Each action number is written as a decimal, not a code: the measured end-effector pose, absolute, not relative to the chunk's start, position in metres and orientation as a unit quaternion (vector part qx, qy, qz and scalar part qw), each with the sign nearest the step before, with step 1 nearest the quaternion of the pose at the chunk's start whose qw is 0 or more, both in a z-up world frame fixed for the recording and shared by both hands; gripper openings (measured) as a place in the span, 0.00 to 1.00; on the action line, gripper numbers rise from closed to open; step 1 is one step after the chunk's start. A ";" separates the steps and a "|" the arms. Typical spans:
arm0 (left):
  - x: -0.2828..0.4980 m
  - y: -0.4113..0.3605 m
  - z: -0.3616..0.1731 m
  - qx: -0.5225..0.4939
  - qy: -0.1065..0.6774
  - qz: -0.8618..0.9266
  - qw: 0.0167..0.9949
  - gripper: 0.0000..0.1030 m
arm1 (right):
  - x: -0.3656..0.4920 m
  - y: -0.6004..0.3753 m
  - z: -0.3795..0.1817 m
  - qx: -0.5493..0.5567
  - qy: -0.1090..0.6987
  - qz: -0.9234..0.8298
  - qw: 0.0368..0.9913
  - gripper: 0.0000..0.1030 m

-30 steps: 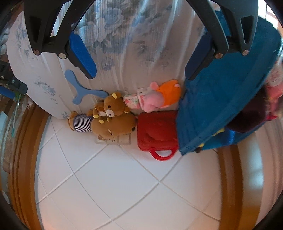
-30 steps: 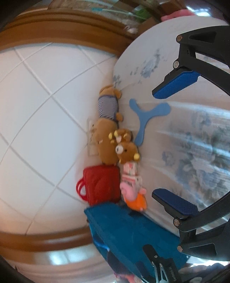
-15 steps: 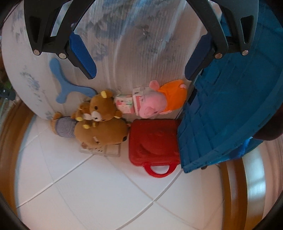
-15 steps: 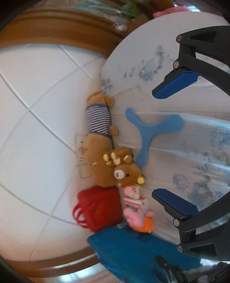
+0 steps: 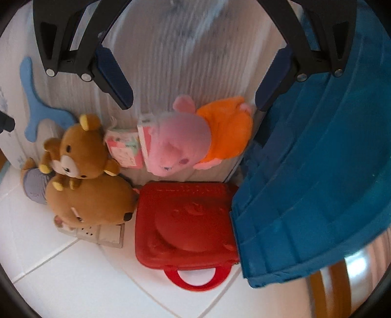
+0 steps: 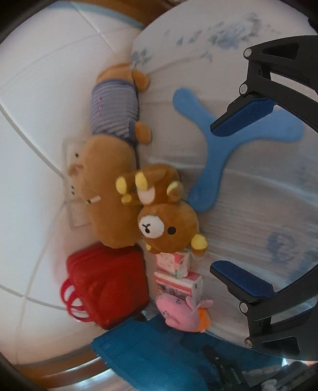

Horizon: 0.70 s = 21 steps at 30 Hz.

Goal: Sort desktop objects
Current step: 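Reach the left tool to the pink pig plush while the right tool reaches the brown bear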

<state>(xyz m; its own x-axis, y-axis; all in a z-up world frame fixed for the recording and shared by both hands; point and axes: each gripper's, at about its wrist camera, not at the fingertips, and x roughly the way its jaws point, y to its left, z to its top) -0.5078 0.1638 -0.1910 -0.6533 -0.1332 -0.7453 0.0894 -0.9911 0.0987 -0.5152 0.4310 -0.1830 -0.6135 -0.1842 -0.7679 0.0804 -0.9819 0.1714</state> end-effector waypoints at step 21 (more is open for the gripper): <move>-0.610 0.162 -0.265 0.414 -0.058 -0.905 0.079 0.99 | -0.642 0.352 -0.279 0.480 -0.053 -0.873 0.067 1.00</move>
